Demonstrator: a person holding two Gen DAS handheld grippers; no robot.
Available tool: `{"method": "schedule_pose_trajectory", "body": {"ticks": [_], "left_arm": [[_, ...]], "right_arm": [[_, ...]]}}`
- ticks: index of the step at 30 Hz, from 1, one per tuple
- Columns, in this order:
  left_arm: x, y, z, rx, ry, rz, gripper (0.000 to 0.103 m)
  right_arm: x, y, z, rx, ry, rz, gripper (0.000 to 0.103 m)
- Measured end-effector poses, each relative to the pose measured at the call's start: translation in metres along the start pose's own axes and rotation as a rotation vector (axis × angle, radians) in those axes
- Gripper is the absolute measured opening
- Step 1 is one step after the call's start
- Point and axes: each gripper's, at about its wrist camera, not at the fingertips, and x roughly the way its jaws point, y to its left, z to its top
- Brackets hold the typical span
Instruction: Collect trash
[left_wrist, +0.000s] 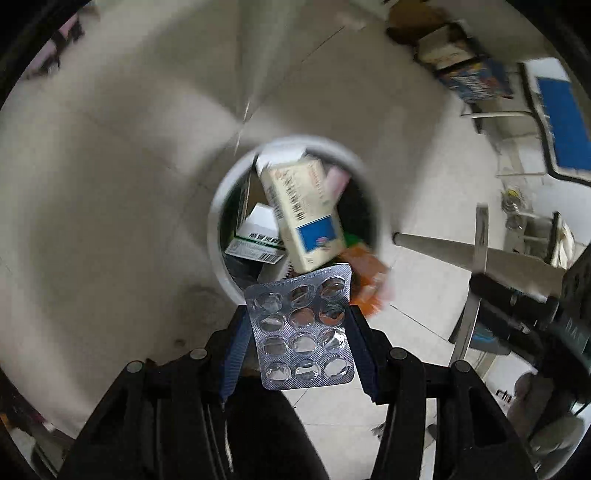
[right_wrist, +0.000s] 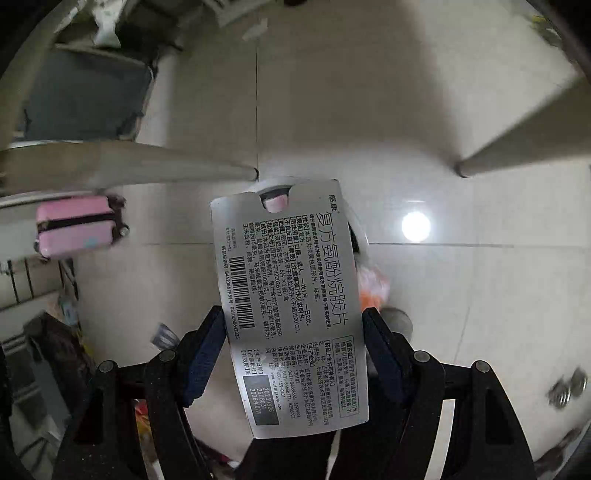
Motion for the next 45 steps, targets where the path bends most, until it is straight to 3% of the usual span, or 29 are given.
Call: {"method": "schedule_pose_trajectory", "body": {"ticks": [2,5,7,9,10,14,19,25,33,40,45], "left_arm": [[0.035,0.013,0.009,-0.043,0.036,-0.028,0.049],[0.052,0.021,0.016,-0.06,0.042,-0.027,0.053],[0.049,0.022,0.018,-0.066,0.026,-0.015,0.086],[0.038,0.024,0.017,-0.069,0.021,-0.002,0.099],[0.03,0.025,0.015,-0.067,0.015,0.021,0.099],[-0.009,0.019,0.005,-0.01,-0.026,0.134,0.099],[-0.086,-0.009,-0.018,0.135,-0.125,0.355,0.099],[-0.192,-0.064,-0.056,0.304,-0.185,0.399,0.099],[-0.324,-0.13,-0.119,0.506,-0.192,0.354,0.099],[-0.417,-0.166,-0.154,0.598,-0.247,0.27,0.099],[-0.47,-0.182,-0.175,0.616,-0.283,0.171,0.099]], "right_arm": [[0.042,-0.002,0.022,-0.05,0.034,-0.039,0.076],[0.08,0.002,0.045,-0.098,0.056,-0.075,0.076],[0.106,0.008,0.057,-0.123,0.109,-0.057,0.077],[0.12,0.009,0.062,-0.124,0.155,-0.049,0.084],[0.12,0.01,0.062,-0.13,0.158,-0.047,0.103],[0.094,0.007,0.052,-0.117,0.131,-0.035,0.103],[0.008,0.015,0.006,-0.138,0.032,-0.101,0.103],[-0.11,0.043,-0.062,-0.125,-0.092,-0.191,0.103],[-0.268,0.087,-0.153,-0.074,-0.21,-0.196,0.103],[-0.376,0.117,-0.219,-0.037,-0.266,-0.138,0.103],[-0.449,0.133,-0.255,-0.037,-0.329,-0.095,0.103]]}}
